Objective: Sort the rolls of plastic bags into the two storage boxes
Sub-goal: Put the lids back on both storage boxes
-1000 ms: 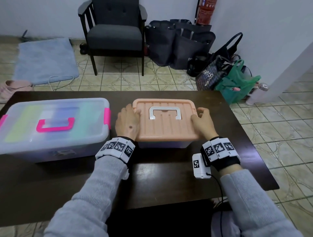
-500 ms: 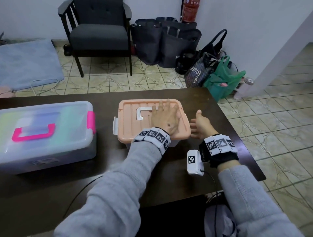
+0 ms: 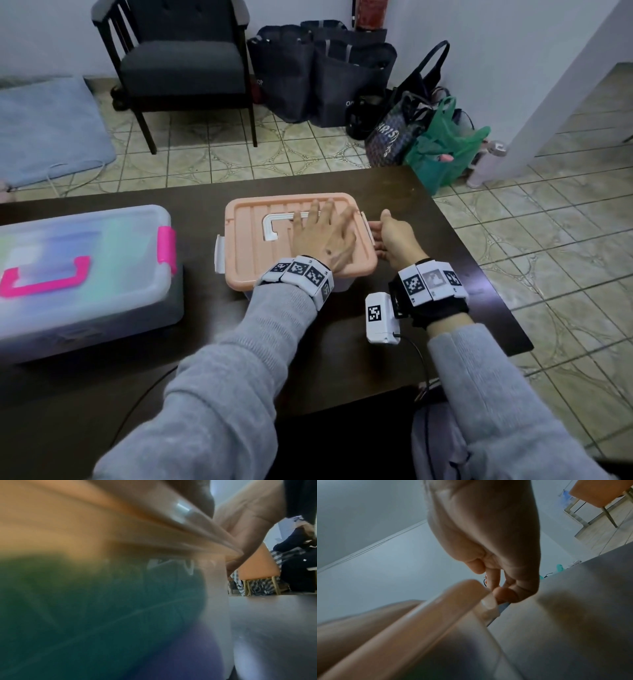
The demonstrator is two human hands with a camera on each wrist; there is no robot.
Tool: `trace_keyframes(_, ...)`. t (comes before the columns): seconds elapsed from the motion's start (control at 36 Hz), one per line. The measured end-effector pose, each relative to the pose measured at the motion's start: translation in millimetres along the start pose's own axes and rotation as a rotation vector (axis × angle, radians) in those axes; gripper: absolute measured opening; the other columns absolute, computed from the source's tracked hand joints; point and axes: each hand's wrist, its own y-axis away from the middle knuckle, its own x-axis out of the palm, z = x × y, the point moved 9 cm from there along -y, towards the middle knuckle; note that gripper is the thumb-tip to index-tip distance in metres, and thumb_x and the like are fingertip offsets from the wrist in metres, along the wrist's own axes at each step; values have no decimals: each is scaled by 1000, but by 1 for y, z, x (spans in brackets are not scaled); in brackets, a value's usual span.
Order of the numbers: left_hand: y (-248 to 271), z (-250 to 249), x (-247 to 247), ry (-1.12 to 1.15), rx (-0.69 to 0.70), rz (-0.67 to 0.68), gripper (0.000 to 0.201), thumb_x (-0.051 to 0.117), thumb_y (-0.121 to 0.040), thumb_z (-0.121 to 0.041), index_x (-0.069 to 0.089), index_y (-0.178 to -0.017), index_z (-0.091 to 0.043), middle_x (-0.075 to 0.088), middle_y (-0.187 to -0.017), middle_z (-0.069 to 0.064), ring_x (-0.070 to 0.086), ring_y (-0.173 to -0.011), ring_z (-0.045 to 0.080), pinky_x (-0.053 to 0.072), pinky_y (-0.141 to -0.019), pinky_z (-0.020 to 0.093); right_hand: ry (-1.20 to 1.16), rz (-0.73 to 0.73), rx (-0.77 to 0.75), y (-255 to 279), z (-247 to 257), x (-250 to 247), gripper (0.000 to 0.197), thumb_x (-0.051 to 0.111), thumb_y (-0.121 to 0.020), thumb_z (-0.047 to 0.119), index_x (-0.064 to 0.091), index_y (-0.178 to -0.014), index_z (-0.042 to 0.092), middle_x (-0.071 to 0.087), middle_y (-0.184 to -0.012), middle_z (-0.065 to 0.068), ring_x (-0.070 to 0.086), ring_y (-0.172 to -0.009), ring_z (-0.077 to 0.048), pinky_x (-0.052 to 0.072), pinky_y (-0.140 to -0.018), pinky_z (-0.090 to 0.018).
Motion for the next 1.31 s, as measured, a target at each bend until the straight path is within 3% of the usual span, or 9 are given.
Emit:
trace_keyframes(0.08, 0, 0, 1, -2, 3, 2, 50, 17, -99, -43, 6, -149, -40, 1, -160, 2, -4, -147, 25, -5, -115, 49, 52, -23, -19, 1, 1, 1, 45, 31, -101, 34, 64, -78, 14, 58, -67, -1, 50, -54, -16, 41, -49, -26)
trace_keyframes(0.17, 0, 1, 2, 6, 3, -15, 49, 17, -100, -42, 9, -148, -40, 3, -160, 1, -3, -147, 25, -5, -115, 48, 98, -38, -51, 4, 2, 5, 41, 37, -99, 32, 67, -96, 4, 64, -93, -11, 60, -88, -26, 48, -85, -38)
trace_keyframes(0.31, 0, 2, 2, 6, 5, -26, 49, 17, -100, -41, 10, -149, -39, 3, -160, 1, -3, -147, 25, -5, -115, 49, 186, -35, -158, 15, 3, 13, 35, 34, -97, 21, 65, -88, 8, 64, -91, -9, 55, -88, -25, 41, -72, -31)
trace_keyframes(0.42, -1, 2, 3, 6, 1, -41, 49, 18, -100, -40, 11, -149, -39, 4, -160, 1, -2, -147, 24, -5, -115, 49, 247, -60, -200, 25, 8, 14, 43, 29, -99, 25, 63, -111, 3, 63, -115, -19, 56, -107, -34, 44, -94, -40)
trace_keyframes(0.58, -2, 2, 3, 10, 11, -58, 49, 20, -99, -39, 14, -148, -39, 7, -159, 1, 0, -146, 25, -4, -115, 48, 452, -33, -275, 31, 17, 17, 41, 28, -101, 21, 54, -130, 9, 55, -129, -19, 49, -120, -35, 38, -102, -38)
trace_keyframes(0.69, -2, 3, 4, 9, 15, -62, 49, 19, -100, -38, 14, -148, -39, 7, -159, 1, 1, -146, 25, -4, -115, 49, 523, 9, -343, 33, 21, 19, 36, 36, -98, 18, 55, -129, 15, 61, -122, -16, 53, -114, -34, 42, -95, -36)
trace_keyframes(1.06, -3, 4, 5, 5, 29, -50, 49, 17, -101, -38, 9, -149, -38, 4, -160, 1, -2, -146, 25, -4, -115, 48, 697, 17, -324, 39, 24, 24, 36, 38, -98, 13, 45, -131, 1, 57, -124, -22, 50, -119, -37, 40, -89, -32)
trace_keyframes(1.17, -2, 3, 4, 14, 32, -57, 49, 17, -101, -38, 10, -149, -37, 5, -160, 1, -1, -147, 25, -4, -115, 48, 689, 28, -313, 46, 23, 27, 50, 33, -101, 15, 23, -148, 3, 46, -139, -21, 42, -129, -36, 35, -99, -32)
trace_keyframes(1.31, -2, 5, 0, 124, 30, -60, 50, 17, -102, -36, 11, -151, -29, 9, -159, 1, 2, -147, 22, -3, -116, 46, 690, 74, -319, 50, 20, 36, 57, 31, -101, 23, 9, -151, 5, 36, -147, -20, 39, -132, -34, 31, -105, -37)
